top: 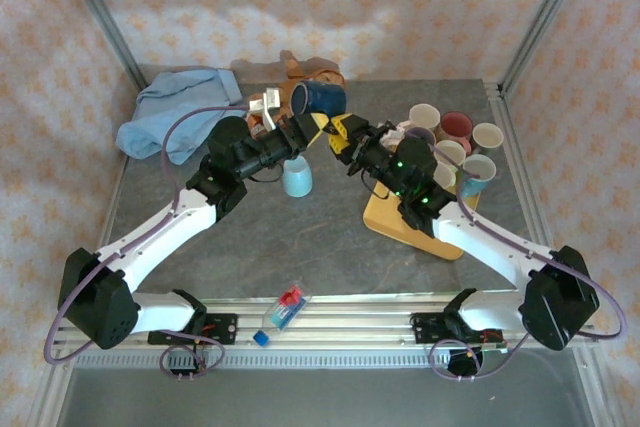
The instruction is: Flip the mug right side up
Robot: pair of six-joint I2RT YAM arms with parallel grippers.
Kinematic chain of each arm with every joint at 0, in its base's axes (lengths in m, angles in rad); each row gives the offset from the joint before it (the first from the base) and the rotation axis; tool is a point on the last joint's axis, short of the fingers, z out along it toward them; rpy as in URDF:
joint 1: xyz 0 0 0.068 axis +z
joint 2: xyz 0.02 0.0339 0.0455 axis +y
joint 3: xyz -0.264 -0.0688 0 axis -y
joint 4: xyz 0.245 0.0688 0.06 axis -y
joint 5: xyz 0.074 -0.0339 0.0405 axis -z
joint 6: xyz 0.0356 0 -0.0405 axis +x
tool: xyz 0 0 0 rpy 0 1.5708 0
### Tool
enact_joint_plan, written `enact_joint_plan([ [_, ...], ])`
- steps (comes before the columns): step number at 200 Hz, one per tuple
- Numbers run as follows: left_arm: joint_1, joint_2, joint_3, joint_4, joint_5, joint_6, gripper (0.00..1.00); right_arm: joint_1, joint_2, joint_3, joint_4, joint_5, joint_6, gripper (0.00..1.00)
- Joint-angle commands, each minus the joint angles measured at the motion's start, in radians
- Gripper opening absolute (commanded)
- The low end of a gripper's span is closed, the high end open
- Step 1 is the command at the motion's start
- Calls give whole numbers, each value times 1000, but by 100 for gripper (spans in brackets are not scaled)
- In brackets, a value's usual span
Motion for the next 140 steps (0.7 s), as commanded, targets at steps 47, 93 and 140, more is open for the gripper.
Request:
enact_joint_plan([
  [47,-9,-83,-44,100,-11,23,0,12,-8,30,67,78,-34,1],
  [93,-9,-105,-60,3,-47,66,15,12,-21,52,23,92,-103,0],
  [140,-8,-108,-41,-101,-35,104,56,12,-28,73,-22,93,-216,0],
])
